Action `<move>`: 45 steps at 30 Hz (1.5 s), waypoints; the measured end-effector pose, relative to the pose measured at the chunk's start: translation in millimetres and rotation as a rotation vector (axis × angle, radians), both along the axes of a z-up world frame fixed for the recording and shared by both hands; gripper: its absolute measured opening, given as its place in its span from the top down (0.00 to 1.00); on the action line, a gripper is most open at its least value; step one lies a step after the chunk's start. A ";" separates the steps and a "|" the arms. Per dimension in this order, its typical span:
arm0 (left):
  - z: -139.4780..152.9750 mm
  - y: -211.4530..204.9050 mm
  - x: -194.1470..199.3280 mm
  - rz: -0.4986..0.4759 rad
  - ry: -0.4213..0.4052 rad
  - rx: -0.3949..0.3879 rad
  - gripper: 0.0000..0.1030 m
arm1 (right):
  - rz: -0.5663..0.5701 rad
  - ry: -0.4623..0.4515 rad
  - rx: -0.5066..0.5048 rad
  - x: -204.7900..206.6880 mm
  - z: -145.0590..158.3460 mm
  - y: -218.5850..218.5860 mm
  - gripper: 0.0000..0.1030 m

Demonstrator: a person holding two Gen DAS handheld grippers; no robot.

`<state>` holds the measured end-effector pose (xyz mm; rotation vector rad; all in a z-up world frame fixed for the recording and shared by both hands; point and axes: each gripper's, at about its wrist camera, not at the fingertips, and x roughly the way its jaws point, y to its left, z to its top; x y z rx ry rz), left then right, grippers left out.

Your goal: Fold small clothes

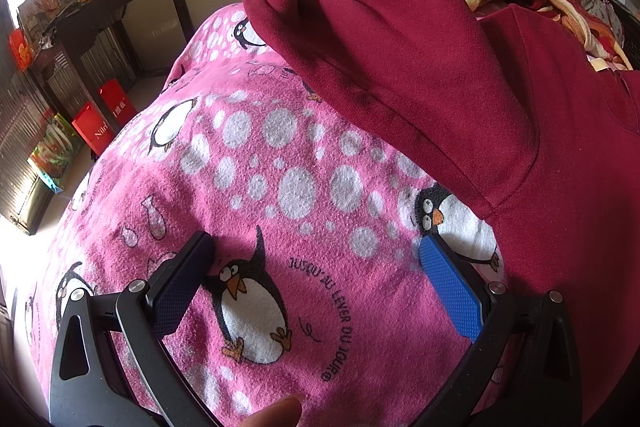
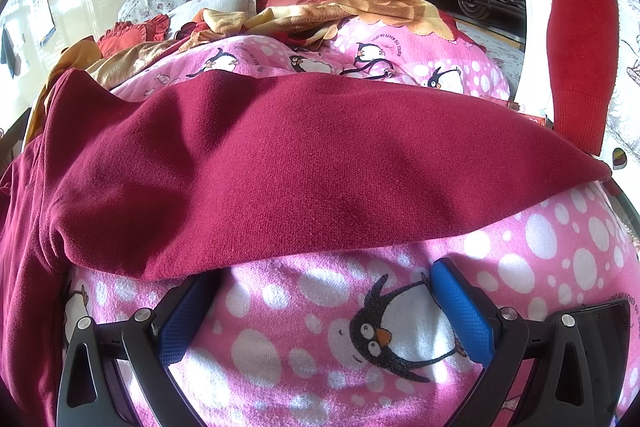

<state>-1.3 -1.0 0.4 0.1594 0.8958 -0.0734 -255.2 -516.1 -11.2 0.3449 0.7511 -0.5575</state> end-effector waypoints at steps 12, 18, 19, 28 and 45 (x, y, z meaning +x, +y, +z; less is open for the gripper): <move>-1.0 -3.3 -0.6 0.001 -0.005 0.015 0.00 | 0.000 -0.001 0.000 -0.3 0.0 0.7 0.00; 10.1 -10.4 -1.7 -0.017 0.055 0.040 0.00 | 0.002 0.017 0.001 -0.6 1.2 0.6 0.00; 14.3 -12.1 -2.6 -0.029 0.062 0.044 0.00 | 0.010 0.035 0.019 -0.5 2.8 0.3 0.00; 65.9 -35.4 -9.2 -0.149 0.002 -0.011 0.00 | 0.165 -0.004 0.056 -17.2 103.1 72.5 0.07; 121.5 -23.6 11.0 -0.165 -0.064 -0.070 0.00 | 0.375 -0.049 0.044 46.3 263.0 232.7 0.07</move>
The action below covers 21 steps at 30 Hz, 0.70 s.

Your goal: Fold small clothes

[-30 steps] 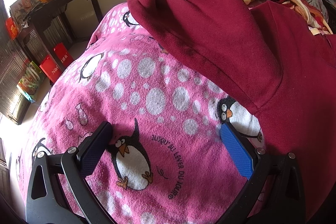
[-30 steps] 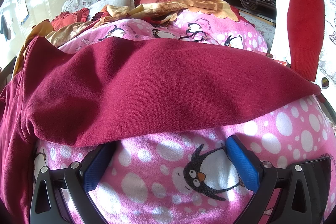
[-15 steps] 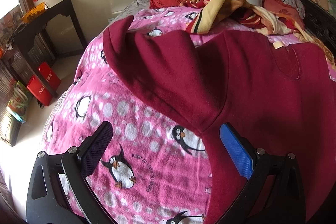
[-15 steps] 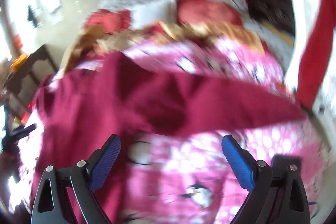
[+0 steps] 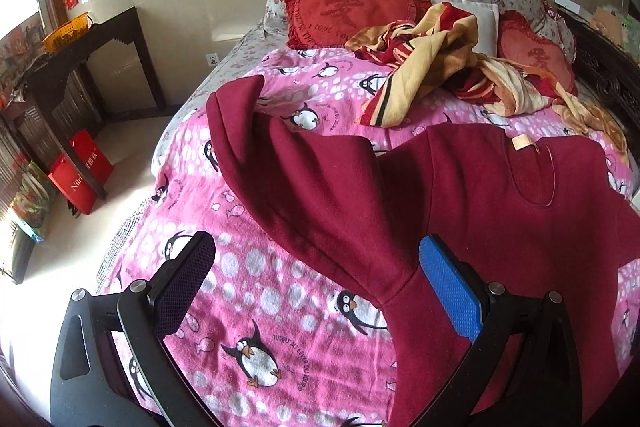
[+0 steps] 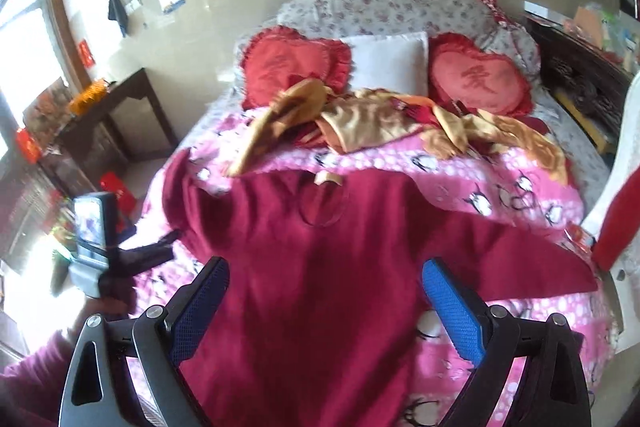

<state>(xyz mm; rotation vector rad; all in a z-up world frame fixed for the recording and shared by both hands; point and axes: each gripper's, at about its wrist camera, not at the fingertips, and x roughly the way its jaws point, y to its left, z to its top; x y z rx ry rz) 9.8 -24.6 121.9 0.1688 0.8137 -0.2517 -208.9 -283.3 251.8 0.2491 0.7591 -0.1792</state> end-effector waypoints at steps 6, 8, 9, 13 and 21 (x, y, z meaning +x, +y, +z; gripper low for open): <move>6.4 5.0 8.1 0.006 0.001 0.007 0.00 | 0.060 -0.067 0.095 -0.9 59.3 18.0 0.07; 8.3 6.6 10.8 0.007 0.004 0.002 0.00 | 0.080 -0.087 0.102 -2.8 80.8 22.2 0.07; 9.4 7.4 11.7 0.006 0.004 -0.002 0.00 | 0.083 -0.092 0.098 -3.1 90.3 24.3 0.07; 11.3 8.9 15.3 0.006 0.006 -0.015 0.00 | 0.096 -0.138 0.092 -3.0 123.8 31.5 0.06; -7.3 18.9 30.4 0.029 0.052 -0.026 0.00 | 0.101 -0.069 -0.048 46.2 48.4 58.5 0.05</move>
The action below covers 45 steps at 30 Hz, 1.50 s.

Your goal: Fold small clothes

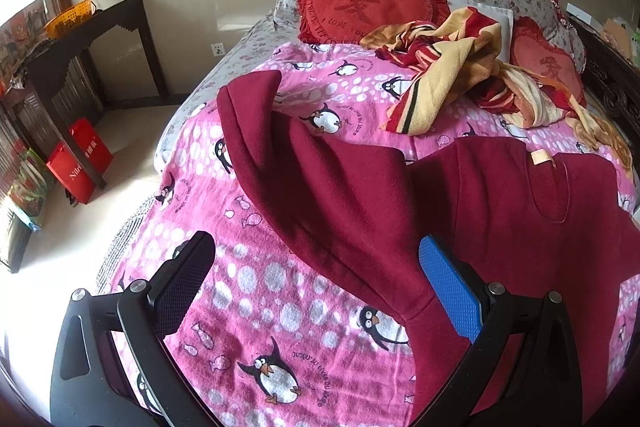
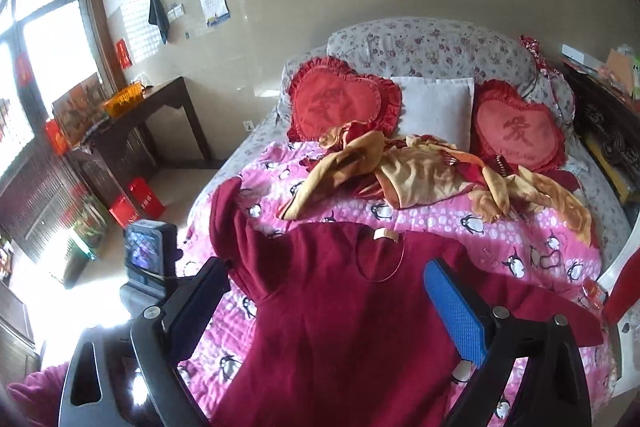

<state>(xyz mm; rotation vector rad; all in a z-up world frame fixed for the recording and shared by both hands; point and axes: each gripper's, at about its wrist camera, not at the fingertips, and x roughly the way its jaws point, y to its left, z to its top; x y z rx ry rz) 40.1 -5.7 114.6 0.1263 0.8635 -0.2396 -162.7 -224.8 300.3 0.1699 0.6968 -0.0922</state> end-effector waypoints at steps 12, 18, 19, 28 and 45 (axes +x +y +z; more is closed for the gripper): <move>-22.2 44.8 64.7 0.111 0.026 -0.035 0.00 | -0.018 0.113 -0.016 86.2 -164.0 3.9 0.20; -30.7 68.7 117.7 0.175 0.052 -0.053 0.00 | 0.012 0.132 0.025 100.8 -180.1 2.8 0.20; -32.2 72.9 125.8 0.191 0.057 -0.065 0.00 | 0.017 0.134 0.025 103.0 -182.1 2.2 0.20; -42.7 93.2 177.8 0.247 0.134 -0.294 0.17 | 0.043 0.169 0.081 113.5 -195.7 -1.6 0.20; -13.4 99.2 173.5 0.105 0.117 -0.470 0.94 | 0.025 0.165 0.107 114.5 -196.6 -11.4 0.20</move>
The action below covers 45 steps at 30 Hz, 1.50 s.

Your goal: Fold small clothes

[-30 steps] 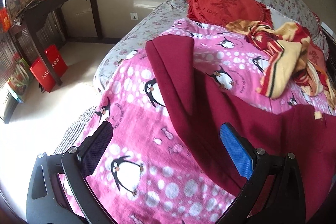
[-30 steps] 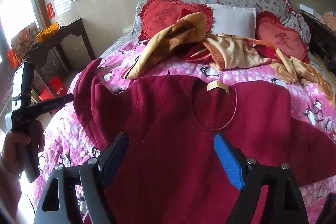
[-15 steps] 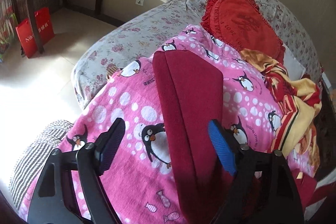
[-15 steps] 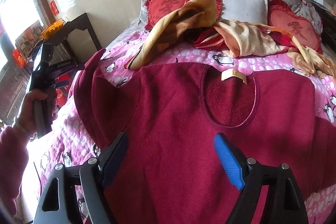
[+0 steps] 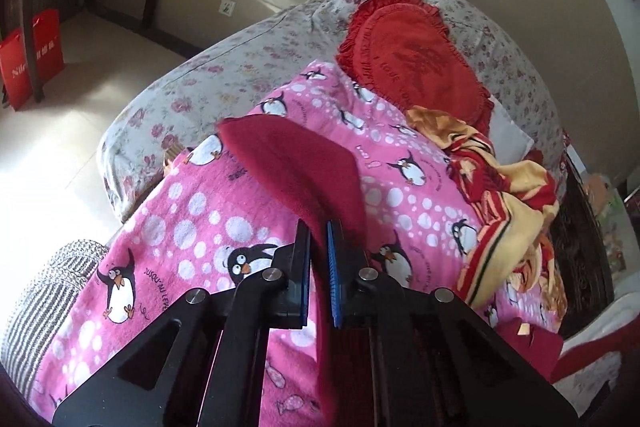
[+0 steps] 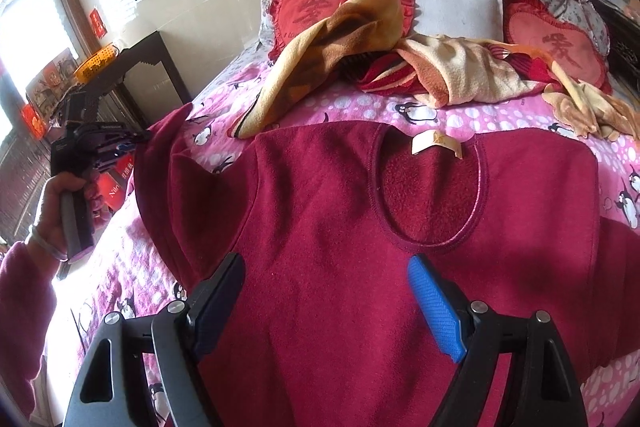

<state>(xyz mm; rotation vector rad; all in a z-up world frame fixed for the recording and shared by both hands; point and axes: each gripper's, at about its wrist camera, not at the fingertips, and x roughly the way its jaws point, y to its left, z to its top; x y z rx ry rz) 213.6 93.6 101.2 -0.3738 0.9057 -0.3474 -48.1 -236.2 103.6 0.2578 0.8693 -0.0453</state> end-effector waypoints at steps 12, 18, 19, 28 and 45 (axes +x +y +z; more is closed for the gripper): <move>61.6 -50.2 -79.7 -0.163 -0.122 -0.036 0.95 | -0.033 -0.074 -0.003 -32.1 27.3 -13.5 0.20; 76.7 -132.1 -163.3 -0.398 -0.196 0.008 0.95 | -0.112 -0.082 0.009 -62.6 27.6 -41.8 0.20; 74.0 -147.4 -179.4 -0.443 -0.204 0.023 0.95 | -0.125 -0.079 0.007 -67.1 26.5 -46.3 0.20; -5.3 -254.8 -275.2 -0.693 -0.147 0.151 0.95 | -0.281 -0.037 0.014 -106.8 8.8 -96.5 0.20; -35.2 -148.5 -251.1 -0.450 -0.154 0.366 0.64 | -0.177 0.009 0.066 -41.6 -22.6 -92.9 0.20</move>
